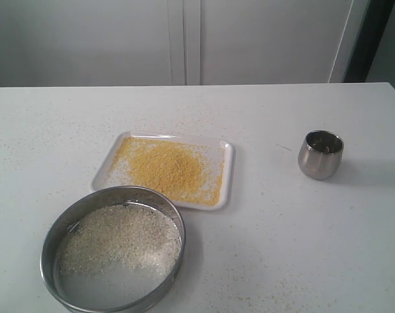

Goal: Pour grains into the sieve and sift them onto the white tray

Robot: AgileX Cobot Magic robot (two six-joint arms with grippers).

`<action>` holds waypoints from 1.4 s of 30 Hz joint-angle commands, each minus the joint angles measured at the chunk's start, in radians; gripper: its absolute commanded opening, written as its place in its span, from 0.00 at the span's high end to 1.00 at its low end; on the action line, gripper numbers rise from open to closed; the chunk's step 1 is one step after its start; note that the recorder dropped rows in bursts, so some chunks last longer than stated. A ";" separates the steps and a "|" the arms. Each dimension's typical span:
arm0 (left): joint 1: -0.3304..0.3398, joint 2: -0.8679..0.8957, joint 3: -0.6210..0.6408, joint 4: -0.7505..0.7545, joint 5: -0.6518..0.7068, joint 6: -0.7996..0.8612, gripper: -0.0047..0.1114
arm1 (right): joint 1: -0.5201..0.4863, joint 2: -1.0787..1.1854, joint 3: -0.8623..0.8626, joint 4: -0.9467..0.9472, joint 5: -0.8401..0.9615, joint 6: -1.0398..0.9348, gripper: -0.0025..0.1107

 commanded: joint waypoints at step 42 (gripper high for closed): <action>0.073 -0.005 0.010 -0.007 0.009 0.000 0.96 | 0.001 -0.006 0.005 -0.010 0.000 0.001 0.98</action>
